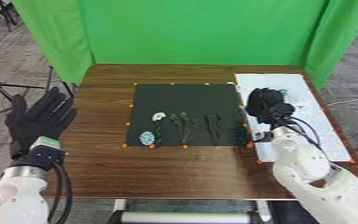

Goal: Arrange flowers

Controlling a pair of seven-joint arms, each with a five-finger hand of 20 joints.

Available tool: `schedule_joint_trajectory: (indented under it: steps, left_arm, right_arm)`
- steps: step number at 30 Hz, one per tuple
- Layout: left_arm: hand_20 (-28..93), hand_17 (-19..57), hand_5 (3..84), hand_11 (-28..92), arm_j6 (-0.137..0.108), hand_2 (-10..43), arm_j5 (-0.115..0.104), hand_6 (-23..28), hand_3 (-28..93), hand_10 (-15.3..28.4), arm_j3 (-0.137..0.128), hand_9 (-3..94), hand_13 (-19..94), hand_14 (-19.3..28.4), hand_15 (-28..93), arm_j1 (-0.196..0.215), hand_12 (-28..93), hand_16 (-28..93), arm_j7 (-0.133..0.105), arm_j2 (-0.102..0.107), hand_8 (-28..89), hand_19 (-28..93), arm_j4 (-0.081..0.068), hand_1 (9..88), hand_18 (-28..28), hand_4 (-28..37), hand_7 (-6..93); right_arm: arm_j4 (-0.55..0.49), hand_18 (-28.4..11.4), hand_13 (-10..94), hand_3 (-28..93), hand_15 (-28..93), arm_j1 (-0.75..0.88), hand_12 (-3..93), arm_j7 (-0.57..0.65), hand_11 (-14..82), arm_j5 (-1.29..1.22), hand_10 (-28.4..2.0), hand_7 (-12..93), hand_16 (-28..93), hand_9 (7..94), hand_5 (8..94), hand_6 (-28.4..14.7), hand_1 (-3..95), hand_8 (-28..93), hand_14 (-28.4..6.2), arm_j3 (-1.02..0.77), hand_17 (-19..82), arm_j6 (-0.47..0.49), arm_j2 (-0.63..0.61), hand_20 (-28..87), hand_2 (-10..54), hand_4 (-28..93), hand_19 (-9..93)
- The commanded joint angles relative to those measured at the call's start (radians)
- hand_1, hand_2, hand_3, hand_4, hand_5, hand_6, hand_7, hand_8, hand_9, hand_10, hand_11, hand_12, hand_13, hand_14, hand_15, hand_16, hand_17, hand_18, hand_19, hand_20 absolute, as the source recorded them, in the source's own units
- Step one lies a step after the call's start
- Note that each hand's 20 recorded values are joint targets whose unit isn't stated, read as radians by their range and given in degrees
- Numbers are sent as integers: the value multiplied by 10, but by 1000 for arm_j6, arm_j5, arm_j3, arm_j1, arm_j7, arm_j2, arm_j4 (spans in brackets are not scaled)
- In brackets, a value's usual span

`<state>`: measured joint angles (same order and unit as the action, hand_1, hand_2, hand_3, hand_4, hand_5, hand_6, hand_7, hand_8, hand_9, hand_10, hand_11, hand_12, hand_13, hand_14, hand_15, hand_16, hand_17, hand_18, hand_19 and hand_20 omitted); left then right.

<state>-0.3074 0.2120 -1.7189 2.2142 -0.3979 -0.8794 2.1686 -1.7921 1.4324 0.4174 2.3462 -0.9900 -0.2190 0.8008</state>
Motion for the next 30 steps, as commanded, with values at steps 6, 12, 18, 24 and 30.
schedule_joint_trajectory:
  steps: [6, 12, 18, 24, 30]
  left_arm:
    - [139, -56, 403, 258, 12, 162, -5, 77, 675, 138, 32, 336, 231, 133, 416, -44, 113, -75, 39, 1, -100, 347, -16, 240, 135, -283, 188]
    - [139, -56, 404, 254, 20, 162, -10, 78, 675, 139, 69, 335, 231, 133, 414, -90, 112, -75, 45, 9, -100, 347, -24, 240, 135, -283, 185]
    - [140, -57, 404, 252, 16, 161, -14, 78, 674, 140, 95, 333, 229, 132, 410, -117, 113, -73, 43, 15, -99, 347, -30, 240, 135, -283, 183]
    - [140, -57, 404, 252, 28, 162, -15, 78, 675, 139, 90, 331, 227, 132, 410, -120, 113, -73, 56, 8, -98, 347, -38, 239, 135, -283, 184]
    - [139, -57, 403, 250, 20, 160, -26, 78, 676, 140, 77, 330, 224, 135, 412, -107, 113, -72, 46, 6, -97, 348, -33, 239, 135, -283, 184]
  right_arm:
    - [120, -229, 767, 707, 576, -412, 357, -62, 158, -154, -90, 273, 301, 873, 774, -7, 570, 21, -73, 255, 367, 87, 282, 412, -65, -283, 840]
    - [222, -227, 764, 702, 572, -504, 356, -82, 150, -126, -85, 274, 301, 870, 768, -6, 571, 17, -71, 386, 367, 119, 304, 412, -63, -283, 839]
    - [325, -226, 762, 699, 568, -521, 354, -138, 143, 52, -83, 277, 299, 866, 762, -6, 570, 11, -69, 453, 366, 110, 359, 412, -59, -283, 838]
    - [347, -223, 755, 700, 556, -491, 354, -163, 126, 145, -81, 286, 305, 861, 754, -2, 566, -3, -68, 463, 361, 143, 380, 412, -58, -283, 833]
    - [345, -223, 743, 703, 549, -469, 348, -176, 117, 184, -77, 291, 311, 852, 744, 3, 557, -18, -70, 466, 353, 178, 380, 410, -57, -283, 823]
